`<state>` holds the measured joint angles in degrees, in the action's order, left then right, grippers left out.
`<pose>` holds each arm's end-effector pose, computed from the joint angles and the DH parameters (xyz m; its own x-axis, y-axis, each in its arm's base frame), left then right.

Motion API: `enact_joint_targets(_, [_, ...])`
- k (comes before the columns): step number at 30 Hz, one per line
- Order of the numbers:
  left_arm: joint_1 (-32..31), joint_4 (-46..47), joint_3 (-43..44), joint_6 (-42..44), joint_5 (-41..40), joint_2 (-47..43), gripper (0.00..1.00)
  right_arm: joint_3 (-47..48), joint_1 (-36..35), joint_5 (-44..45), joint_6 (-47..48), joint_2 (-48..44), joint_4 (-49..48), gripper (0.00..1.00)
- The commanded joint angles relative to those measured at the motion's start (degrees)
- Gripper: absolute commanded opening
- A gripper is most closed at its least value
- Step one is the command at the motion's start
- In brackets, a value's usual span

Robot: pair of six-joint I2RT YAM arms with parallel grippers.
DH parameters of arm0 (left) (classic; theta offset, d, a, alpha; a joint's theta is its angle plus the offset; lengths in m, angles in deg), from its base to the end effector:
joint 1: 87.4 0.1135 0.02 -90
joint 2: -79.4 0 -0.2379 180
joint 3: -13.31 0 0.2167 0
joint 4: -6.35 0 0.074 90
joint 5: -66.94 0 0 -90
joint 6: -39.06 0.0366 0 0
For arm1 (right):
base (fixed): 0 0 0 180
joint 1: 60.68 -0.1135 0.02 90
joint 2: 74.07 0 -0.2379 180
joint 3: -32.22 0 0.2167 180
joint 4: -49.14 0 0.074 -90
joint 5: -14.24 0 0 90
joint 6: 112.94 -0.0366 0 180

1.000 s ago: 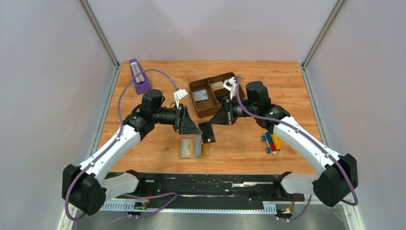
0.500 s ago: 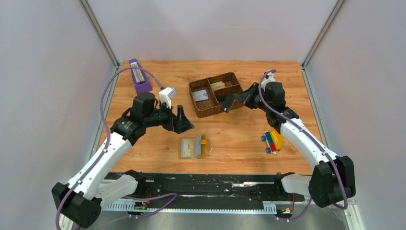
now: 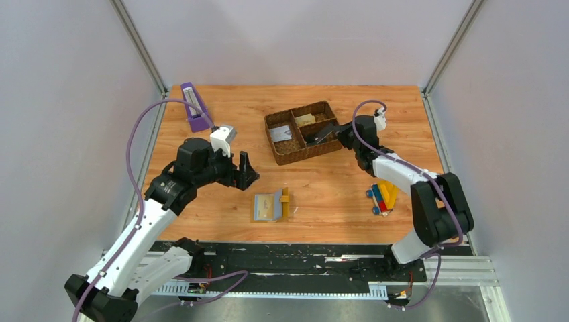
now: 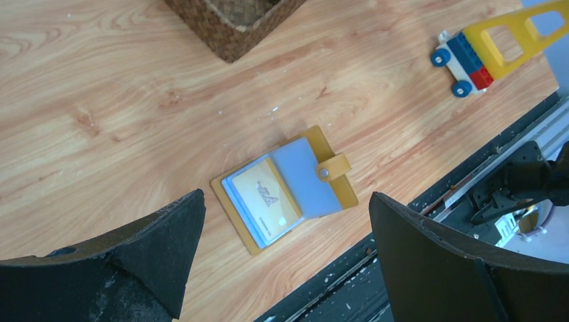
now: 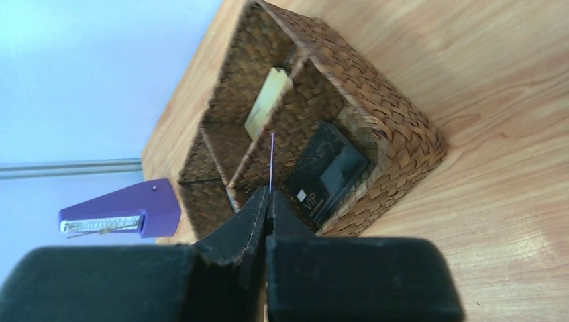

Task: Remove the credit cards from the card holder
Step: Place the credit card in the storage box.

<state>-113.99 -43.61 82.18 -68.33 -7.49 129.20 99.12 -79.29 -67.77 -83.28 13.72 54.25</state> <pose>0.1432 -0.0826 0.3099 -0.6285 -0.0073 -0.7777 0.4708 0.7923 -0.3880 0.2977 0.0949 0.2256 -0.3773 0.7810 -0.4977 0.2632 0.6057 0.7509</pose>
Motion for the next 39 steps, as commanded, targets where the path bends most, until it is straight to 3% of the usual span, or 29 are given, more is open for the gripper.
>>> enact_joint_targets(1, [0.0, 1.5, -2.1, 0.9, -1.4, -1.2, 1.00, 3.2, -1.9, 6.7, -6.1, 4.2, -4.7, 0.00])
enact_joint_targets(11, [0.0, 1.8, -2.5, 0.6, -0.8, -1.3, 1.00, -1.3, -2.9, 10.4, -10.5, 7.0, -10.5, 0.00])
enact_joint_targets(39, [0.0, 1.8, -2.3, 0.6, -0.6, -1.5, 1.00, 1.3, -3.2, 7.7, -17.7, 15.6, -11.8, 0.00])
